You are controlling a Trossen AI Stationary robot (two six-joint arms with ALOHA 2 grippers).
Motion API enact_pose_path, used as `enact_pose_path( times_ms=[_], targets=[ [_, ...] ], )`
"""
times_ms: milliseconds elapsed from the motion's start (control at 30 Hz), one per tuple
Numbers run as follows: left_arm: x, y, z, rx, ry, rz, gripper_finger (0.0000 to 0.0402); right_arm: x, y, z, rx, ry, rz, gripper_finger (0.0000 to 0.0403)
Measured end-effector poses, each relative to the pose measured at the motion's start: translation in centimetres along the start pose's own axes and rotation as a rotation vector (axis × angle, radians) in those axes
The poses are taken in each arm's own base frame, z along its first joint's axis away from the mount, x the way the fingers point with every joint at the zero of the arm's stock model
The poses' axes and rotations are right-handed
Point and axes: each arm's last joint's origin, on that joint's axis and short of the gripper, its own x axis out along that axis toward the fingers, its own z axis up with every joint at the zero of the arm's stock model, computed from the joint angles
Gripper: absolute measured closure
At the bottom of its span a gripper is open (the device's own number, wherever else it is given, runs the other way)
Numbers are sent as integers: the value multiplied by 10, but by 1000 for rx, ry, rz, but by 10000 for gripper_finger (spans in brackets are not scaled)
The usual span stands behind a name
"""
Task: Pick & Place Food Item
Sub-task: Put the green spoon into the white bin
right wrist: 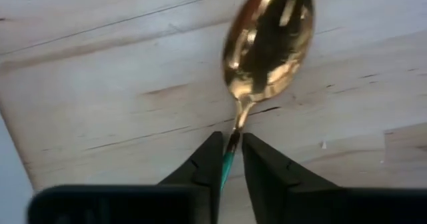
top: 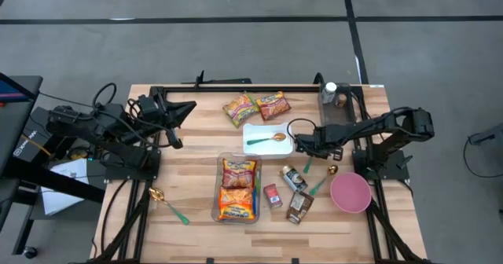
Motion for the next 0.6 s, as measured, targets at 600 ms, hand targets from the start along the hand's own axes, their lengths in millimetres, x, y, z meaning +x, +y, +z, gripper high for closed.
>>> enact_pose_path(
  times_ms=[600],
  targets=[
    [0,0,0,-1,0,2,401,-5,2,-15,-68,-17,25,398]
  ],
)
